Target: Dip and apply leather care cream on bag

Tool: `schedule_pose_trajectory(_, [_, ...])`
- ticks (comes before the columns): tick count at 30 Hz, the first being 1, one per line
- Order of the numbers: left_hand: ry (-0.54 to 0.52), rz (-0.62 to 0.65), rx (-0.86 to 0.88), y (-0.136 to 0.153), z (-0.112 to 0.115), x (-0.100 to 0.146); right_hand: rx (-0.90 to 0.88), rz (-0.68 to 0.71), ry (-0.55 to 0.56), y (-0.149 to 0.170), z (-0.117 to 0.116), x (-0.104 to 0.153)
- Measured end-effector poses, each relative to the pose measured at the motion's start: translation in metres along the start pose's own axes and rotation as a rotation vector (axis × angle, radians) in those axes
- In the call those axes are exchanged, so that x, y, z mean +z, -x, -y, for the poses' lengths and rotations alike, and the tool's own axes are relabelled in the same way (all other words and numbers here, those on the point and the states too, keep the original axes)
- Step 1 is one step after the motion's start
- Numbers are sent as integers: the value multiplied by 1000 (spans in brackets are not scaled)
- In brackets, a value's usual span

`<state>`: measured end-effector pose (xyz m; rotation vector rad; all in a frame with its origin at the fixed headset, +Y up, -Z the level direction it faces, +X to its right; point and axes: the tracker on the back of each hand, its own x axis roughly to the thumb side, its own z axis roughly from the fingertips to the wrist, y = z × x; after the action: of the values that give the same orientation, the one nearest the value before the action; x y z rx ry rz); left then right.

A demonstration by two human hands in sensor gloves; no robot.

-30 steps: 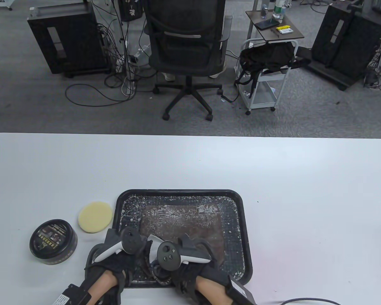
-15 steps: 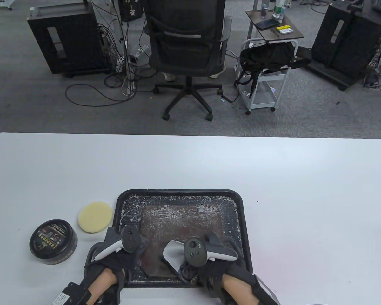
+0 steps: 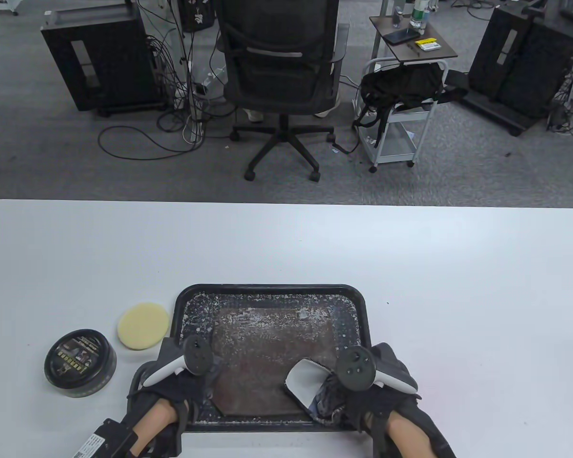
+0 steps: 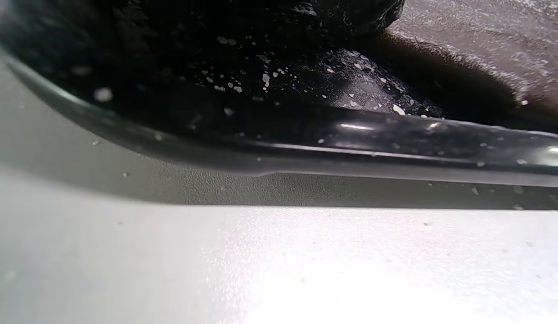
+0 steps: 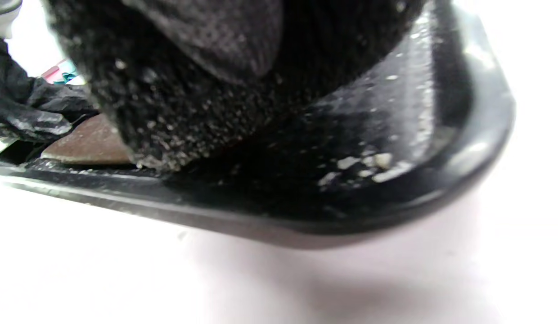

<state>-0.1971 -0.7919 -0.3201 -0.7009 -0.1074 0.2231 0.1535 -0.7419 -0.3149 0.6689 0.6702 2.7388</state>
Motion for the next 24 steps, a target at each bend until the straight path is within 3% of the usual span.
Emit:
schedule_pose_trajectory(14, [-77, -31, -89, -17, -12, 1, 119, -44, 101, 13, 16, 22])
schedule_pose_trajectory(20, [-99, -130, -293, -51, -22, 5, 68, -63, 227, 22, 31, 38])
schedule_pose_trajectory(24, [-207, -121, -454, -94, -31, 15, 68, -92, 334, 28, 38, 43])
